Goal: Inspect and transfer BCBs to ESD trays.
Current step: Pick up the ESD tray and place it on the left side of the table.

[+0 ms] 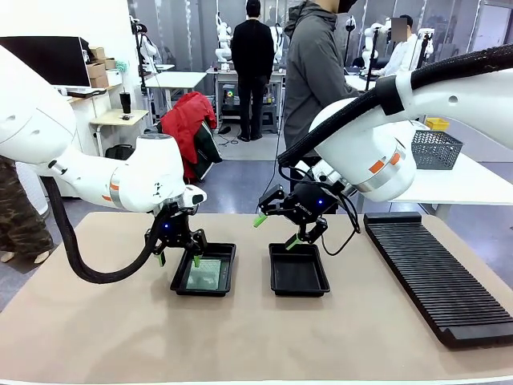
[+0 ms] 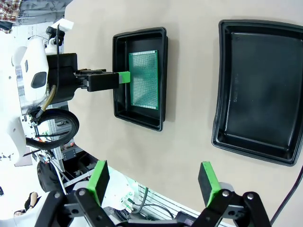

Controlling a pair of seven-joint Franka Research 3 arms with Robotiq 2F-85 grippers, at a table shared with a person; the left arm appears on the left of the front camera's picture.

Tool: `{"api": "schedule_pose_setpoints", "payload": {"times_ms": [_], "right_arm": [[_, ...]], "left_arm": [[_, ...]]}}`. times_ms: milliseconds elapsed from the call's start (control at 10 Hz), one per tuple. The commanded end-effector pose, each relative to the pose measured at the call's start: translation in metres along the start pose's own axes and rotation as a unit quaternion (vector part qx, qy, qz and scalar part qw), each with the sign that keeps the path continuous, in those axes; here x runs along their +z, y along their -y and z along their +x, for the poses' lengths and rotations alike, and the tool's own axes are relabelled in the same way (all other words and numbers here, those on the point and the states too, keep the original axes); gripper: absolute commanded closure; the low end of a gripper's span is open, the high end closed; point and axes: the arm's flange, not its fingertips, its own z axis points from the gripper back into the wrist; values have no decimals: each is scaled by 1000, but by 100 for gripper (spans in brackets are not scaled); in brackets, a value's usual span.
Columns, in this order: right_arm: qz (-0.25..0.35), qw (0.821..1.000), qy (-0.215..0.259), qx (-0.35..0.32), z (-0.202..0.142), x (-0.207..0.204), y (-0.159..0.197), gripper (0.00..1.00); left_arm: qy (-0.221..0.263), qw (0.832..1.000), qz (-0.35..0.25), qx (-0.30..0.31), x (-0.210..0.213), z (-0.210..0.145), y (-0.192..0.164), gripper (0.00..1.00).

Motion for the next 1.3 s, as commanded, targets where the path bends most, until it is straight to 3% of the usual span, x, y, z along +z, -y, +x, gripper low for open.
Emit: {"api": "schedule_pose_setpoints", "payload": {"times_ms": [0, 300, 800, 900, 1000, 1100, 1200], "right_arm": [[-7, 1000, 0, -3, 2, -1, -1, 0], [-7, 1000, 0, -3, 2, -1, -1, 0], [-7, 1000, 0, -3, 2, -1, -1, 0], [-7, 1000, 0, -3, 2, -1, -1, 0], [-7, 1000, 0, -3, 2, -1, -1, 0], [-7, 1000, 0, -3, 2, -1, -1, 0], [-7, 1000, 0, -3, 2, -1, -1, 0]], "left_arm": [[0, 1000, 0, 0, 0, 0, 0, 10], [5, 1000, -16, -5, -2, 0, -2, 26], [18, 999, -28, -10, 0, -4, -3, 67], [16, 999, -27, -8, -1, -4, -2, 71], [15, 1000, -26, -6, -2, -3, -3, 82], [16, 999, -30, -5, -3, -3, -3, 86], [16, 999, -30, -4, -4, -4, -2, 97]]}}
